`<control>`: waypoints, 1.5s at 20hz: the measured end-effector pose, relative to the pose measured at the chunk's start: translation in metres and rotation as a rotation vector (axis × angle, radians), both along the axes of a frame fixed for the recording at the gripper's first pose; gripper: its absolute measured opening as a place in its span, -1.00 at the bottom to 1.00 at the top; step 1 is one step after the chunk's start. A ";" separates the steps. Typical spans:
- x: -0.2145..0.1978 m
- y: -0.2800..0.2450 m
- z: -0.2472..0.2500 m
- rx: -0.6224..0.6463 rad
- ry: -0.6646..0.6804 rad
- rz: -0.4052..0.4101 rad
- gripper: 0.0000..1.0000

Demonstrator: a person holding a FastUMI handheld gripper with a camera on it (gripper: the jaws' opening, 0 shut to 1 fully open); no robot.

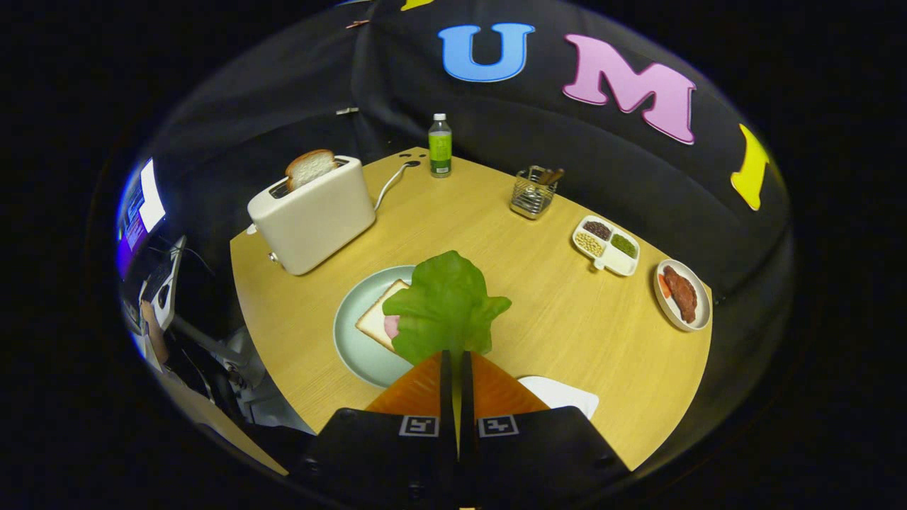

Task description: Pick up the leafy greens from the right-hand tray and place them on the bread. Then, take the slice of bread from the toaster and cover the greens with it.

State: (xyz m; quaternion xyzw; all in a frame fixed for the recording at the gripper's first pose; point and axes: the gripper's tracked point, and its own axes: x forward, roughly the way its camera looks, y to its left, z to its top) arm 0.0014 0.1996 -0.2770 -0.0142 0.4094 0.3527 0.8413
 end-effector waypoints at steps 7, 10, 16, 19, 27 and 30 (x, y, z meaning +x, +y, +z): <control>0.003 0.064 -0.014 -0.023 0.050 0.066 -0.89; 0.006 0.079 -0.036 -0.060 0.053 0.074 -0.82; 0.018 0.081 -0.037 -0.075 -0.005 0.039 0.82; 0.028 0.076 -0.006 -0.028 -0.070 0.006 0.85; 0.049 0.086 0.118 0.160 -0.270 -0.086 0.85; 0.048 0.124 0.161 0.270 -0.280 -0.072 0.86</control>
